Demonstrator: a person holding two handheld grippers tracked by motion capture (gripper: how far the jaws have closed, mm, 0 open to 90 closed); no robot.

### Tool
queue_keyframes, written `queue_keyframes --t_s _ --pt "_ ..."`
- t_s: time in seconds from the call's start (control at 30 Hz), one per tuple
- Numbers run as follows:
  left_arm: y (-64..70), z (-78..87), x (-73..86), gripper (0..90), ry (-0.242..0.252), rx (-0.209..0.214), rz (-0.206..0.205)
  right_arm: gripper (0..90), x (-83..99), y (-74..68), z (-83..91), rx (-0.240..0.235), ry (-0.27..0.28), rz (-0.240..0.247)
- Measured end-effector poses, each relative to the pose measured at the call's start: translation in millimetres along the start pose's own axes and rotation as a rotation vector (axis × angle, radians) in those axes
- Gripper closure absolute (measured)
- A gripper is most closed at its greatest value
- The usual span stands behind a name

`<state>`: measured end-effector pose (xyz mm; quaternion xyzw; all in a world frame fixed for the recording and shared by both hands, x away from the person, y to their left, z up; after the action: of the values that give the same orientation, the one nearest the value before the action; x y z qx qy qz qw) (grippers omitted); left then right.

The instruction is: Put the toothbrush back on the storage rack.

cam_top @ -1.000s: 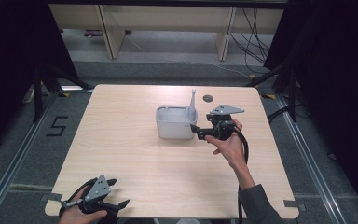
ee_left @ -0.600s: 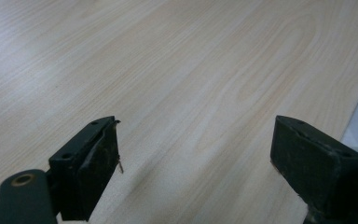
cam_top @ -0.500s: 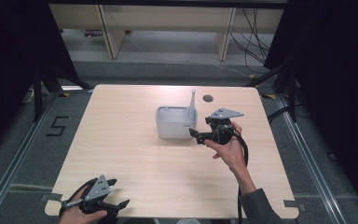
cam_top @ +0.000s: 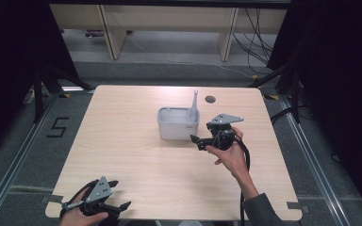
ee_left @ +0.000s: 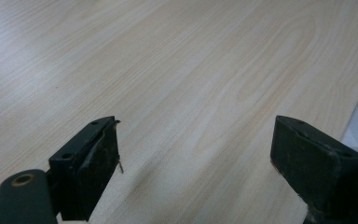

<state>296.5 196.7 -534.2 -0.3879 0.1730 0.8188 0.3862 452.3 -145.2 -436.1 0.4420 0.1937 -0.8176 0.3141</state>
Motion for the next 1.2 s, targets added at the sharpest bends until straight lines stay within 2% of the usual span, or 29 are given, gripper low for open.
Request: queue_keyframes --t_s 0.03,0.07,0.13,0.2,0.23,0.3,0.37,0.4,0.47,0.53,0.57,0.6,0.63,0.67,0.7,0.77,0.87,0.9,0.93,0.97,1.07,1.1,1.13,1.17,1.2 --pt "1.1 -0.5 -0.5 14.7 0.013 0.008 0.008 19.8 0.1 0.2 -0.5 0.002 0.01 0.012" --pt "-1.4 0.2 -0.1 14.7 -0.005 -0.01 -0.018 19.8 0.9 -2.4 0.3 0.002 0.005 -0.024" --pt "-1.5 0.3 -0.1 14.7 -0.007 -0.009 -0.02 19.8 1.1 -1.7 1.9 0.002 -0.001 0.005" --pt "-1.4 0.3 -0.1 14.7 -0.007 -0.009 -0.019 19.8 1.6 -3.2 2.8 0.0 0.0 0.007" --pt "-1.4 0.3 -0.1 14.7 -0.007 -0.009 -0.019 19.8 2.1 -4.3 2.7 0.004 0.005 -0.01" --pt "-1.3 0.3 -0.1 14.7 -0.008 -0.009 -0.019 19.8 3.3 -5.5 3.2 -0.005 -0.005 0.005" --pt "-1.4 0.3 -0.1 14.7 -0.008 -0.009 -0.02 19.8 5.2 -7.7 3.5 0.0 -0.013 -0.005" --pt "-1.4 0.3 -0.1 14.7 -0.008 -0.009 -0.02 19.8 5.6 -7.4 2.2 -0.006 -0.003 0.008" --pt "-1.2 0.3 -0.1 14.7 -0.007 -0.008 -0.019 19.8 7.0 -8.0 3.0 -0.008 -0.018 0.016" --pt "-0.3 0.3 -0.3 14.7 -0.001 0.001 -0.013 19.5 8.3 -9.7 2.3 -0.011 -0.016 -0.004" --pt "-1.3 0.4 -0.1 14.7 -0.008 -0.008 -0.021 19.5 8.9 -11.1 2.7 -0.008 -0.02 -0.011" --pt "-1.4 0.2 -0.1 14.7 -0.008 -0.009 -0.022 19.4 8.8 -9.7 3.6 -0.006 -0.026 0.018" --pt "-1.5 0.3 0.0 14.7 -0.01 -0.009 -0.023 19.4 9.0 -9.9 3.8 -0.008 -0.025 0.023" --pt "-1.4 0.2 -0.1 14.7 -0.008 -0.009 -0.02 19.4 9.5 -11.1 4.6 -0.008 -0.028 0.006" --pt "-1.4 0.2 -0.1 14.7 -0.009 -0.008 -0.021 19.4 9.8 -11.7 4.1 -0.009 -0.018 0.005" --pt "-1.2 0.0 -0.1 14.7 -0.006 -0.011 -0.021 19.3 10.9 -13.7 5.9 -0.009 -0.033 0.004" --pt "-1.2 -0.1 0.0 14.7 -0.005 -0.012 -0.02 19.2 11.9 -14.2 5.4 -0.017 -0.025 0.025" --pt "-1.2 -0.1 0.0 14.7 -0.006 -0.012 -0.021 19.2 13.1 -17.3 6.5 -0.016 -0.039 -0.007" --pt "-1.2 0.0 0.0 14.7 -0.006 -0.012 -0.021 19.2 13.0 -15.7 6.2 -0.02 -0.035 0.022" --pt "-1.2 -0.1 0.0 14.7 -0.006 -0.012 -0.02 19.1 13.3 -16.1 5.9 -0.015 -0.028 0.023" --pt "-1.4 0.0 0.1 14.7 -0.006 -0.013 -0.02 18.8 15.7 -20.3 6.6 -0.025 -0.032 0.005" --pt "-1.1 -0.3 0.4 14.7 -0.008 -0.013 -0.009 18.8 16.3 -20.1 8.0 -0.019 -0.041 0.019" --pt "-1.0 -0.2 0.3 14.7 -0.006 -0.01 -0.008 18.7 17.2 -21.7 8.1 -0.022 -0.038 0.01" --pt "0.4 -0.2 -0.6 14.7 0.01 0.004 -0.003 18.6 17.9 -21.9 8.0 -0.027 -0.033 0.024" --pt "-1.3 0.5 0.0 14.7 -0.008 -0.009 -0.016 18.4 19.3 -25.4 9.2 -0.033 -0.041 -0.003"
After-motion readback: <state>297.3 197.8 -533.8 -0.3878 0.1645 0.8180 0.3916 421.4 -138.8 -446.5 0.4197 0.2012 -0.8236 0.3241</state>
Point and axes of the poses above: each handheld gripper's, and its own axes: z roughly backward along the jaws, x roughly out of its underside, y roughly to its right, the point moved 4 cm from there along -z, roughly forward along the jaws, and after that the axes turned 1 degree about z, right-handed, at the moved point
